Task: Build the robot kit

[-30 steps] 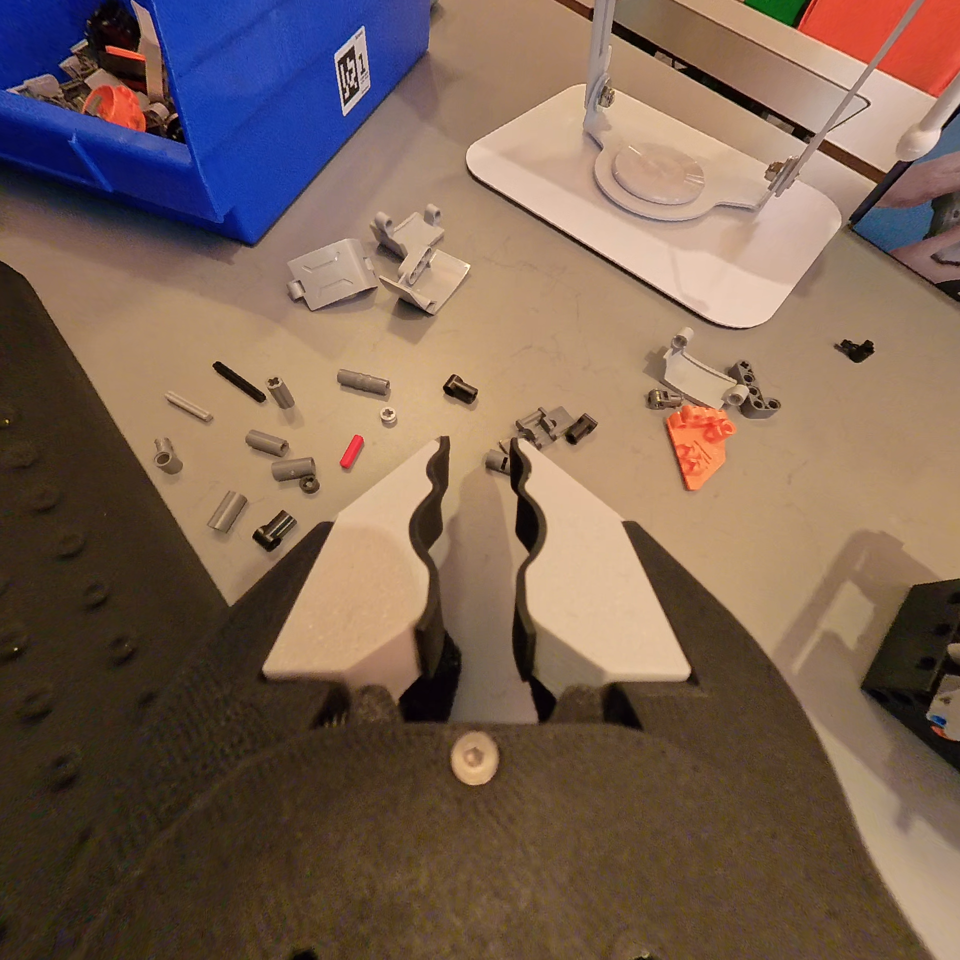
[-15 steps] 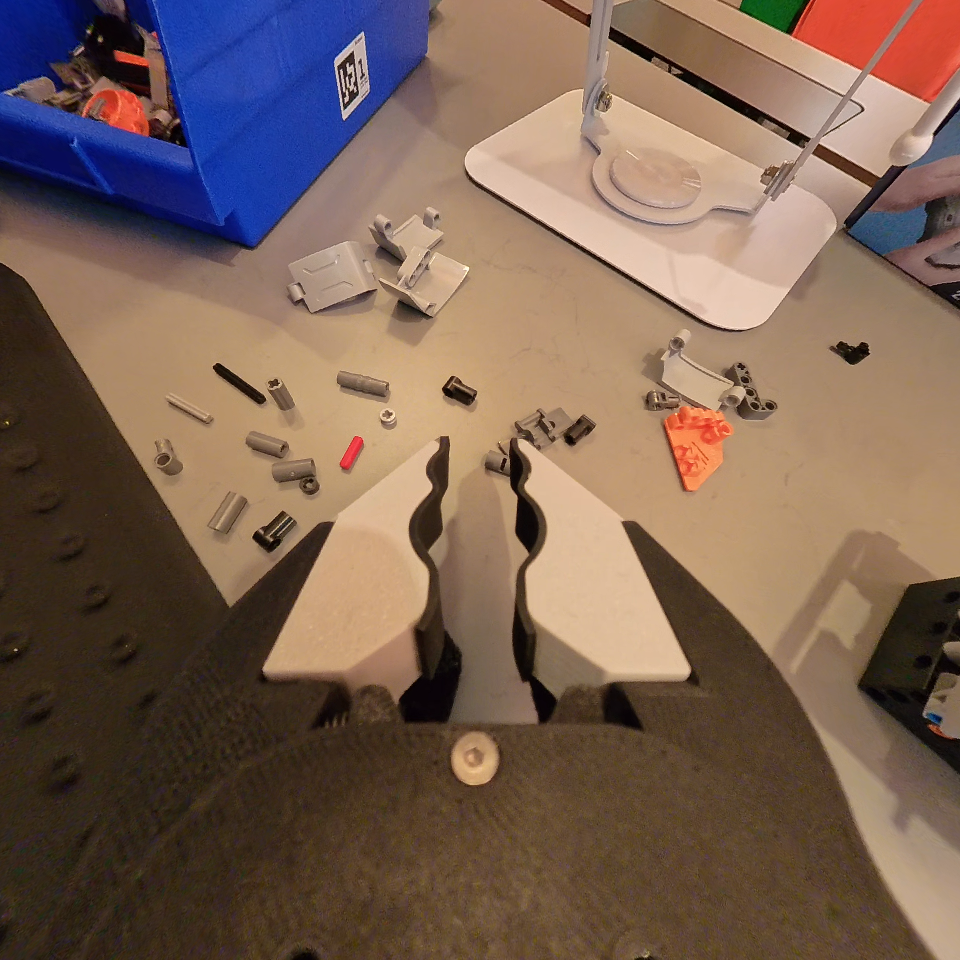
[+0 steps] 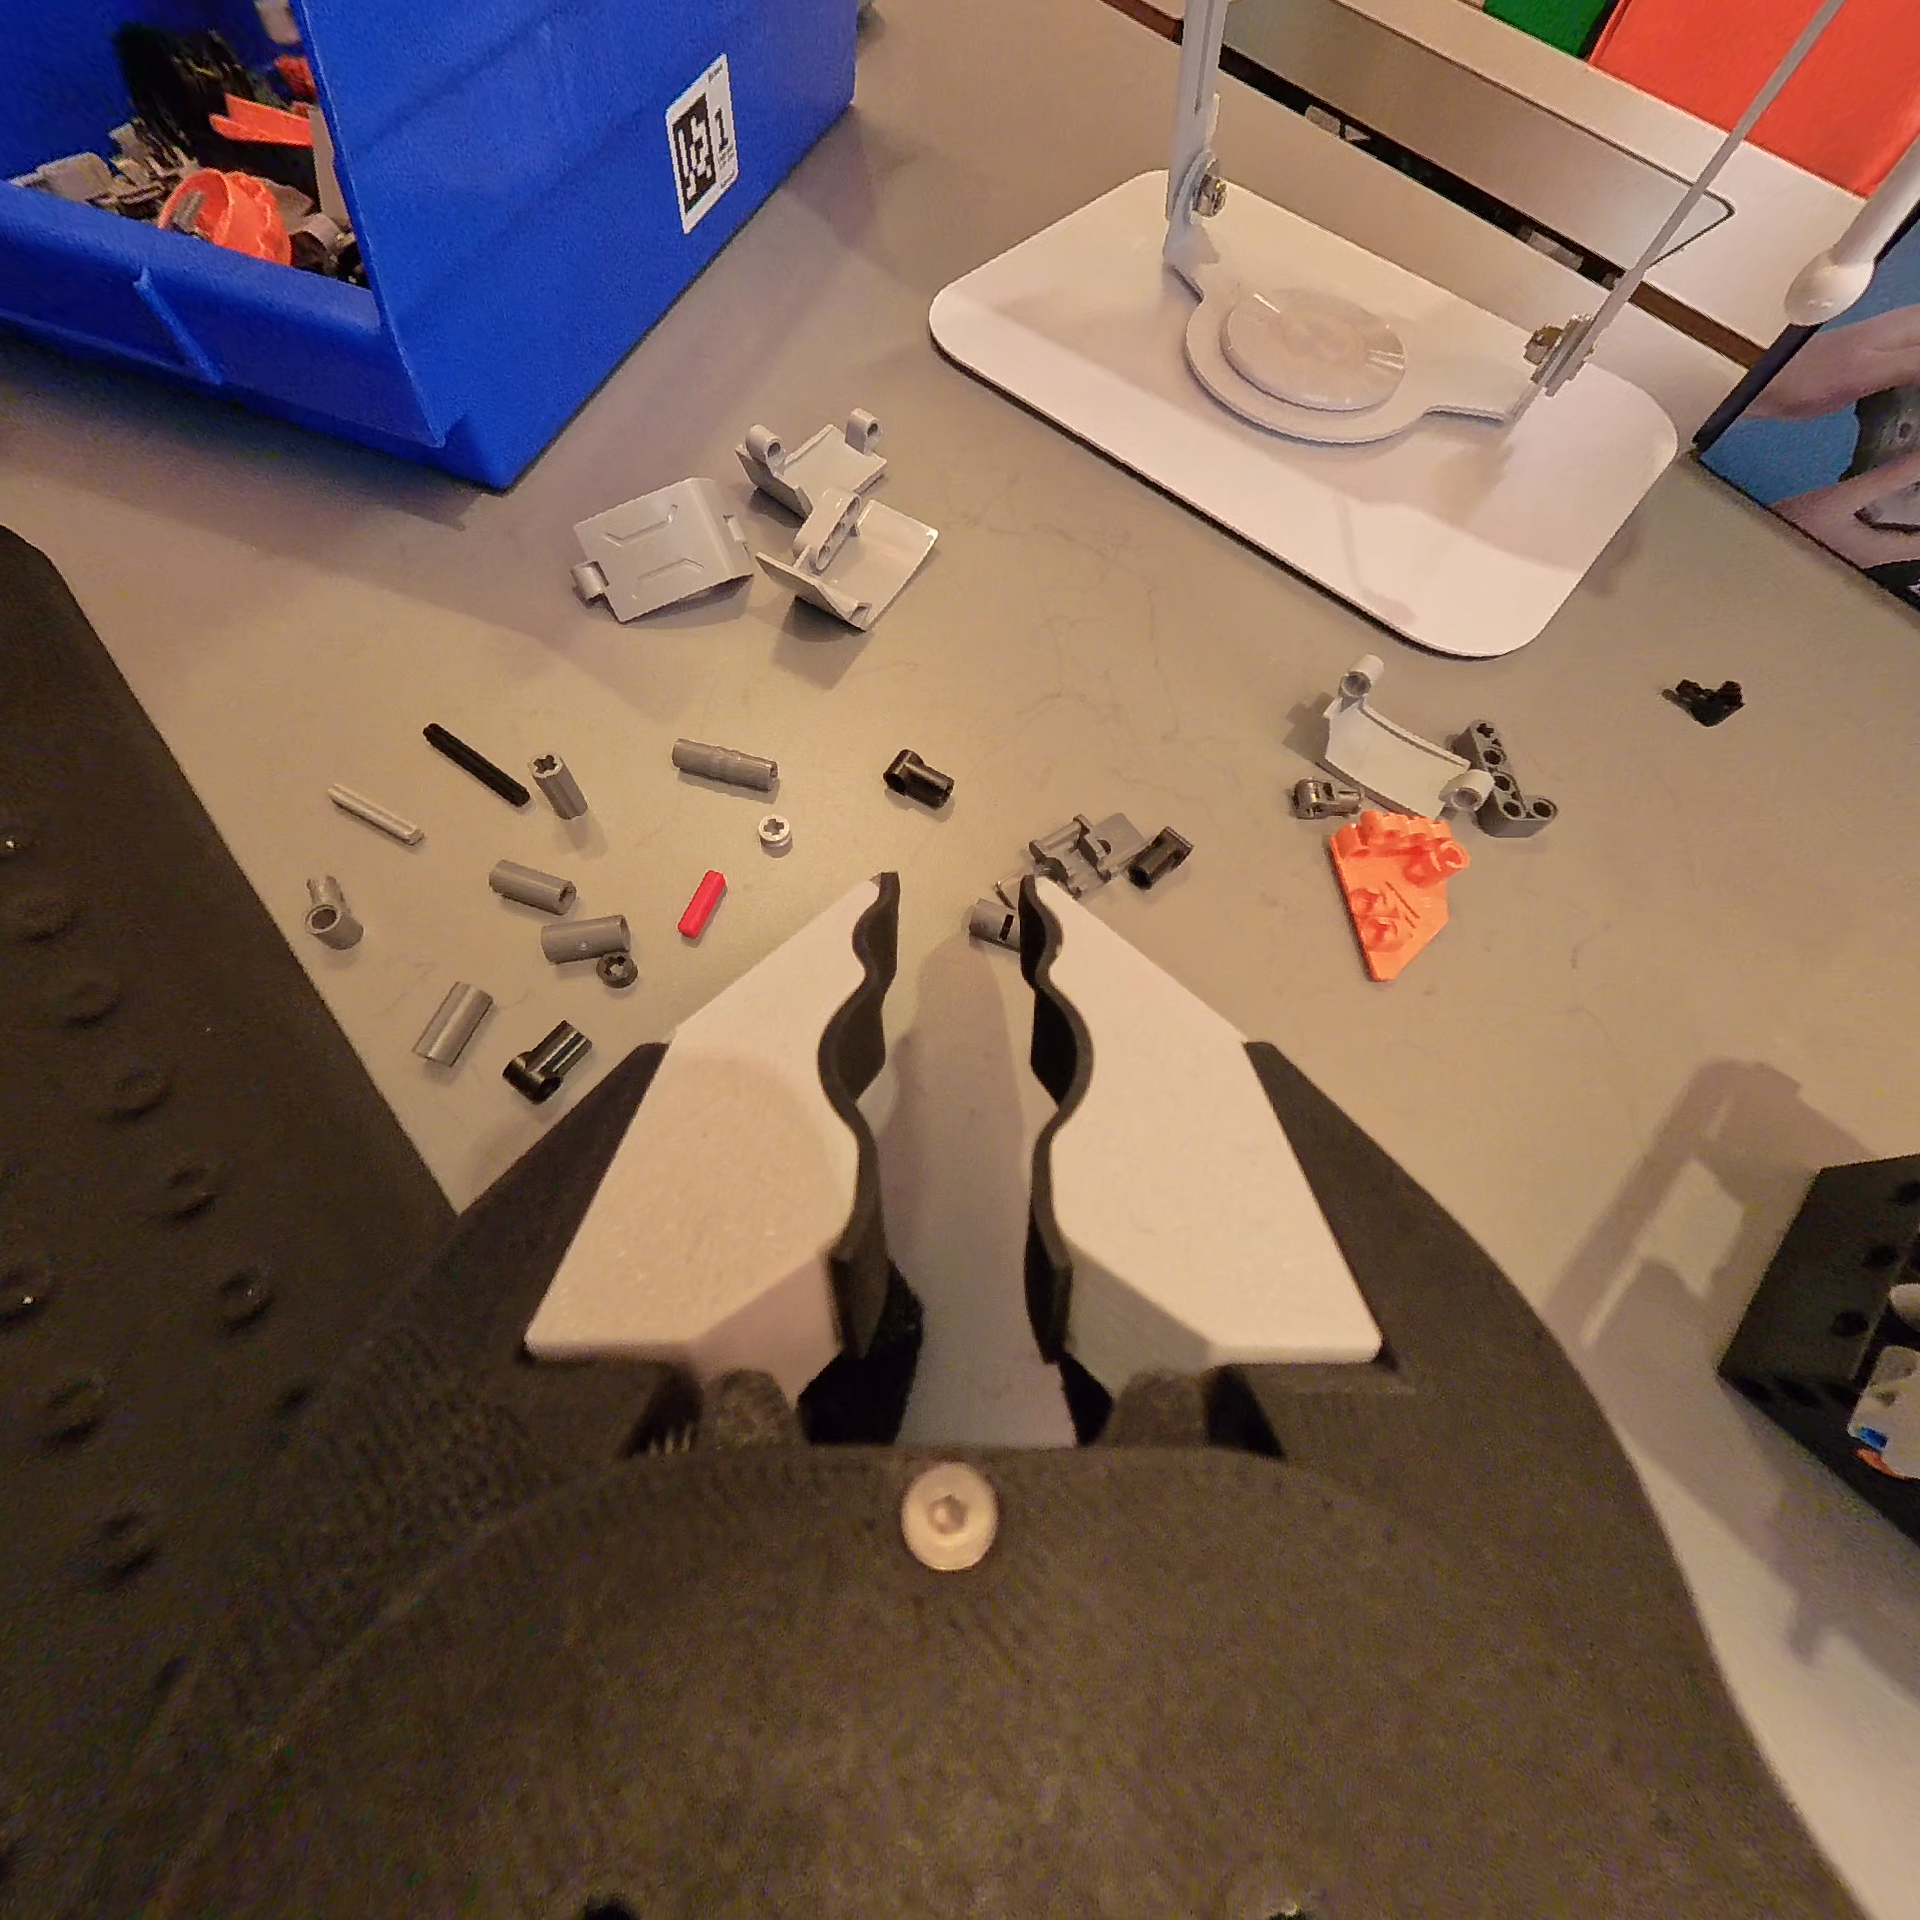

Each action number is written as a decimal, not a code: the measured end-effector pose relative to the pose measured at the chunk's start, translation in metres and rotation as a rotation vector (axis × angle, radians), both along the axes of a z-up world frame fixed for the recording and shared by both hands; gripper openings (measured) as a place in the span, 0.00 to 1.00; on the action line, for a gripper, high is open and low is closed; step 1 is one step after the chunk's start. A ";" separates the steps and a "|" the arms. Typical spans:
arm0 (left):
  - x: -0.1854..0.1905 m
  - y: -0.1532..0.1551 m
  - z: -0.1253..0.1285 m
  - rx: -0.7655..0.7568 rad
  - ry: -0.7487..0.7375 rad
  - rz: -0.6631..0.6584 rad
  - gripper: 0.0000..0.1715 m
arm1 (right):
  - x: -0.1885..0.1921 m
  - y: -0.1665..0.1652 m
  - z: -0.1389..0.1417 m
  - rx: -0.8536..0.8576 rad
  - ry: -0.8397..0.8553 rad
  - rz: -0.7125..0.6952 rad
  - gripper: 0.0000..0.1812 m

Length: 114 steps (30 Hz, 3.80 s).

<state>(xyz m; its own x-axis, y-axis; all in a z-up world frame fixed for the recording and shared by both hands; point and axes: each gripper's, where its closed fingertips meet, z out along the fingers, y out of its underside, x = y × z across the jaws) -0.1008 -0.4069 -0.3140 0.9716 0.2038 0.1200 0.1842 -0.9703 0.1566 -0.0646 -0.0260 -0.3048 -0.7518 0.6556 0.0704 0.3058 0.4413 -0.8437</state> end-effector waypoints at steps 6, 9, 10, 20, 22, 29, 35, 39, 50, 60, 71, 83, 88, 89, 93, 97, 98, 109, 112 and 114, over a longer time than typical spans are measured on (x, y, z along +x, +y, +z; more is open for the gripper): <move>-0.016 0.025 0.050 0.096 0.059 0.049 0.00 | 0.000 0.000 0.000 0.000 0.001 0.000 0.11; -0.028 0.056 0.087 0.166 0.123 0.041 0.00 | 0.000 0.000 0.000 0.000 0.002 0.000 0.11; -0.031 0.073 0.099 0.205 0.140 0.038 0.00 | 0.000 0.000 0.000 0.001 0.002 0.001 0.11; -0.038 0.228 0.106 0.289 0.099 -0.205 0.00 | 0.001 -0.001 0.000 0.005 0.006 0.008 0.11; -0.034 0.245 0.092 0.279 0.090 -0.254 0.00 | 0.001 -0.001 0.001 0.000 0.011 0.005 0.11; -0.010 0.264 0.043 0.184 -0.011 -0.342 0.01 | 0.001 -0.001 0.002 -0.007 0.012 0.005 0.11; -0.008 0.266 0.020 0.186 -0.058 -0.303 0.05 | 0.001 -0.001 0.002 -0.008 0.010 0.008 0.11; -0.007 0.266 0.028 0.257 -0.085 -0.251 0.13 | 0.002 -0.001 0.002 -0.008 0.007 0.011 0.11; 0.002 0.105 0.104 0.151 -0.098 -0.003 0.16 | 0.001 0.000 0.004 -0.024 0.009 0.004 0.11; 0.046 0.010 0.028 -0.137 -0.270 0.149 0.25 | 0.002 -0.002 0.001 -0.008 0.006 0.013 0.11; 0.046 0.010 0.005 -0.150 -0.232 0.186 0.11 | 0.002 -0.002 0.002 -0.008 0.005 0.016 0.11; -0.049 -0.016 0.027 -0.064 0.064 0.325 0.13 | 0.002 -0.002 0.002 -0.009 0.003 0.018 0.11; -0.041 -0.015 0.035 -0.056 0.047 0.312 0.18 | 0.002 -0.002 0.002 -0.009 0.003 0.015 0.11; -0.035 -0.013 0.036 -0.063 0.026 0.295 0.18 | 0.002 -0.002 0.001 -0.008 0.002 0.015 0.11; 0.007 -0.010 0.031 -0.112 -0.138 0.205 0.16 | 0.002 -0.002 0.001 -0.005 -0.001 0.016 0.11; 0.023 0.006 0.018 -0.059 -0.201 0.179 0.19 | 0.002 -0.002 0.000 -0.003 -0.002 0.016 0.11; 0.024 0.012 0.014 -0.041 -0.197 0.172 0.19 | 0.002 -0.002 0.000 -0.003 -0.002 0.016 0.11; 0.041 0.042 -0.008 0.030 -0.226 0.154 0.21 | 0.002 -0.002 -0.001 0.002 -0.004 0.016 0.11; 0.038 0.045 -0.007 0.053 -0.216 0.184 0.21 | 0.002 -0.002 -0.001 0.002 -0.004 0.017 0.11; 0.037 0.043 -0.007 0.055 -0.218 0.191 0.21 | 0.002 -0.003 -0.001 0.003 -0.004 0.018 0.11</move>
<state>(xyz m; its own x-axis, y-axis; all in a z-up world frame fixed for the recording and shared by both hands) -0.0641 -0.3642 -0.3208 0.8663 0.3681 0.3376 0.3323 -0.9294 0.1606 -0.0623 -0.0285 -0.3059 -0.7636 0.6420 0.0687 0.3016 0.4489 -0.8412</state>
